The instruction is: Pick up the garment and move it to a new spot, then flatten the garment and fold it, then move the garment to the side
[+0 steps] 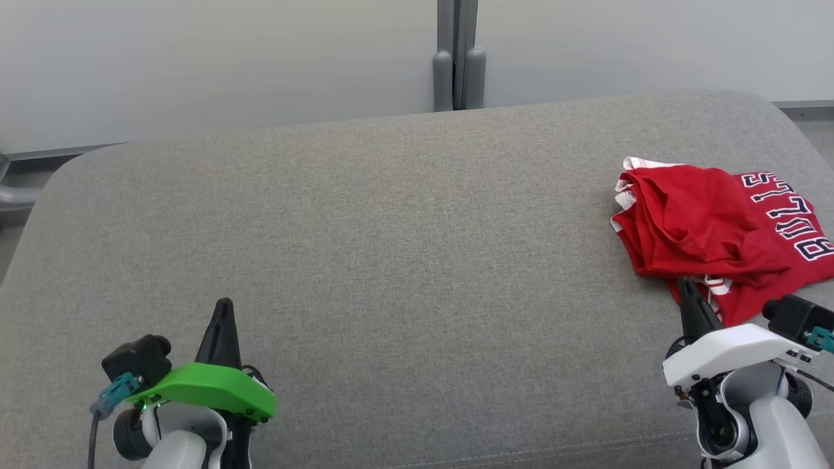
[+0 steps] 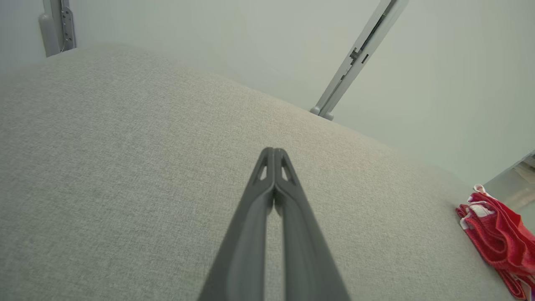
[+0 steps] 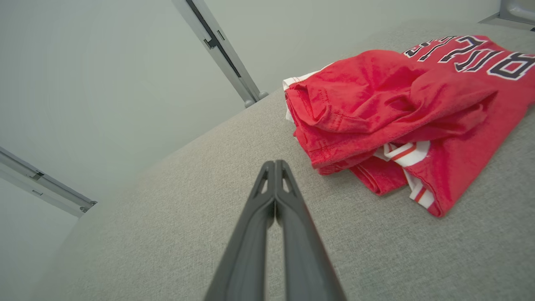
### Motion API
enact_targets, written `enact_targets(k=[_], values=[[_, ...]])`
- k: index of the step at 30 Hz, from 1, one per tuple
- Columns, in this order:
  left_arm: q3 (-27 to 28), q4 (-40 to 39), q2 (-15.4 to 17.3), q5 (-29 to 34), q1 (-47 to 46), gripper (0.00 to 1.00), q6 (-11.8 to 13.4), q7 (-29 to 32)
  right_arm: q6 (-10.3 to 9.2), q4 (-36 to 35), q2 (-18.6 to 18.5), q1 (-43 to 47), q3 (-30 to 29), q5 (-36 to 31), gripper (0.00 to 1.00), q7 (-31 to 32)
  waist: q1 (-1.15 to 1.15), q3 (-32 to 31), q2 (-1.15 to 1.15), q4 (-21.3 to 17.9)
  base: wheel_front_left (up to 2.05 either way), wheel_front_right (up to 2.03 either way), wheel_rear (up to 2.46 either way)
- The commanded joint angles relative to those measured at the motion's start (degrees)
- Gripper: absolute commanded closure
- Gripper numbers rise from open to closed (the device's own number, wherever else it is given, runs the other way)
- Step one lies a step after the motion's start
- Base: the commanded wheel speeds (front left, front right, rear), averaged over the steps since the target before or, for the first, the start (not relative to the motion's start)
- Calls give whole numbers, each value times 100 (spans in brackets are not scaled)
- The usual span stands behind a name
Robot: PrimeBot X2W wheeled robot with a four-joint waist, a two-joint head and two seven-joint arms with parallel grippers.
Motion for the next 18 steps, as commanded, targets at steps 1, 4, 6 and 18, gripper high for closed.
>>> enact_targets(k=[1,4,6,18], values=[[78,-7,-15,-230,-263,100,-70,17,0,19,-63,-250,-76,240,100,73,0,3,0,2,0,0,0],[130,57,-58,-464,-334,100,-135,33,0,123,-79,-351,-137,495,100,160,0,9,0,4,0,0,0],[162,96,-88,-611,-383,100,-177,46,0,191,-90,-417,-175,657,100,216,0,13,0,6,0,0,0],[341,327,-248,-1452,-651,100,-411,108,0,569,-150,-778,-371,1592,100,518,0,37,0,16,0,0,0]])
